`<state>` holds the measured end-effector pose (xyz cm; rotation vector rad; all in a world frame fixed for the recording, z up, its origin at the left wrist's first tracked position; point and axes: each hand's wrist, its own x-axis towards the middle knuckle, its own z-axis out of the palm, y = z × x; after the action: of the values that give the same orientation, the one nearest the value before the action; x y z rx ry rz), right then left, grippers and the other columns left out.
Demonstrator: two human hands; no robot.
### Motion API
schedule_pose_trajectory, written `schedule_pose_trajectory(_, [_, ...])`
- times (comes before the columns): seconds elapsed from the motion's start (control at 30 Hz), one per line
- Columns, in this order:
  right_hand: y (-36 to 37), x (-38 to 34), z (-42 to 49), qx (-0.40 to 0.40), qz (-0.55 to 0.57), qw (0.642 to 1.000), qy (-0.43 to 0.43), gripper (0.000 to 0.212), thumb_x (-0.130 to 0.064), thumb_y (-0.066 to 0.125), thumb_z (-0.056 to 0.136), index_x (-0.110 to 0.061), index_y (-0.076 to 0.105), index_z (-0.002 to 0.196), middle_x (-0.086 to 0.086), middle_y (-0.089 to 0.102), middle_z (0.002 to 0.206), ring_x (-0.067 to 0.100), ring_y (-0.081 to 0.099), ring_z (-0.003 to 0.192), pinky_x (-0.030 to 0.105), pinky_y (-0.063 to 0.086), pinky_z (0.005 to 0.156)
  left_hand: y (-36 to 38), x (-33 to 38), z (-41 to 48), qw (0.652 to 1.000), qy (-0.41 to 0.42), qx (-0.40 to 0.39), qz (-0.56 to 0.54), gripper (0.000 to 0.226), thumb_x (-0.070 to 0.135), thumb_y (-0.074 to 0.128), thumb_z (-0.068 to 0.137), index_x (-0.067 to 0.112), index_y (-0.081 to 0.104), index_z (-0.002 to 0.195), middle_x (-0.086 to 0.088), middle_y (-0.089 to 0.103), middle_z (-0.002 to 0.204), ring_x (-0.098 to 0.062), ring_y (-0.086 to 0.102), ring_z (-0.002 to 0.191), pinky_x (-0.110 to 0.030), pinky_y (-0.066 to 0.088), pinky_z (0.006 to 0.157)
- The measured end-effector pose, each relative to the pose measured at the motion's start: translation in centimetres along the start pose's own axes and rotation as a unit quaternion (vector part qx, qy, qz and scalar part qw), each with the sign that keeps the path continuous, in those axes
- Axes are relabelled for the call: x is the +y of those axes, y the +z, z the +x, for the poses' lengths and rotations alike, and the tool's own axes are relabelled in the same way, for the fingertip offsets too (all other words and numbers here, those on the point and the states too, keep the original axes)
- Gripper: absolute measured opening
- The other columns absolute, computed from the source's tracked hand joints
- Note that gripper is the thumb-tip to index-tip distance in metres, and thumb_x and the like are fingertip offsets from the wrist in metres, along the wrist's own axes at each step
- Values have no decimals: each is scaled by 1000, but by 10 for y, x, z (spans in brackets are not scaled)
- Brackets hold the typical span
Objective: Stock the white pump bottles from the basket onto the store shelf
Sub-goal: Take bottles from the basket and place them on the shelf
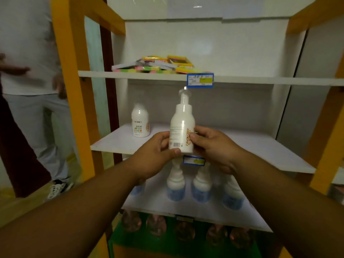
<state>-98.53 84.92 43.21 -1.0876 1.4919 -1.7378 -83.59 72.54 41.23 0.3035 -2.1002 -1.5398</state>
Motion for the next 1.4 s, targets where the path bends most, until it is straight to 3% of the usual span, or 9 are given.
schedule_pose_trajectory(0.17, [-3,-1,31,0,-2,1000,25,33,-6,66,93,-1,59,124,19,74,113,29,73,103,36,61,86,-14,5,34,998,-13,-50,38,44,17,70,90,22,55,131,3,71,119,-10,69,108,-24,56,90])
schedule_pose_trajectory(0.27, [-1,2,51,30,-60,998,14,45,-9,78,82,-3,57,121,16,74,111,27,75,99,39,61,88,-20,2,56,995,-18,-26,97,44,32,73,87,21,60,127,3,72,113,-12,69,102,-21,55,81])
schedule_pose_trajectory(0.33, [-1,7,66,35,-81,996,12,54,-13,82,79,-3,55,125,17,72,115,27,74,101,42,60,90,-26,-2,69,993,-26,-19,117,45,35,74,85,20,63,125,3,73,111,-13,69,101,-26,54,86])
schedule_pose_trajectory(0.43, [-7,15,83,34,-67,997,24,47,-12,76,86,-5,55,127,18,71,119,27,74,102,38,61,88,-35,-12,87,991,-37,-11,125,42,32,72,87,20,63,126,2,74,110,-14,70,103,-36,53,96])
schedule_pose_trajectory(0.67, [-14,35,112,27,-61,997,45,43,-3,64,94,-3,55,136,9,74,119,24,71,110,43,52,104,-38,-31,111,991,-43,-3,127,31,17,63,95,11,62,126,2,73,114,-9,69,102,-28,54,94])
schedule_pose_trajectory(0.77, [-12,38,118,33,-86,995,35,46,2,67,90,-2,56,134,12,72,121,25,71,109,38,55,99,-40,-39,117,981,-48,14,187,39,32,66,87,20,64,124,4,72,116,-17,68,108,-44,49,102])
schedule_pose_trajectory(0.93, [-8,45,124,60,-158,986,5,31,-8,79,83,-20,64,108,3,74,111,19,73,100,35,58,93,-40,-42,121,964,-59,75,248,32,35,65,90,20,68,118,-1,74,109,-23,68,101,-45,51,98])
schedule_pose_trajectory(1.1, [-9,49,123,72,-220,973,6,75,-13,84,75,-14,50,142,2,66,132,22,67,114,47,55,98,-32,-37,116,956,-64,141,249,24,32,66,91,12,73,102,-8,74,99,-26,69,95,-44,54,94])
schedule_pose_trajectory(1.4, [-9,48,119,111,-200,973,-5,45,-1,70,90,-1,58,133,12,71,119,23,70,108,39,55,100,-18,-35,117,952,-82,177,235,31,23,66,93,14,66,123,-8,70,120,-26,65,109,-40,48,102])
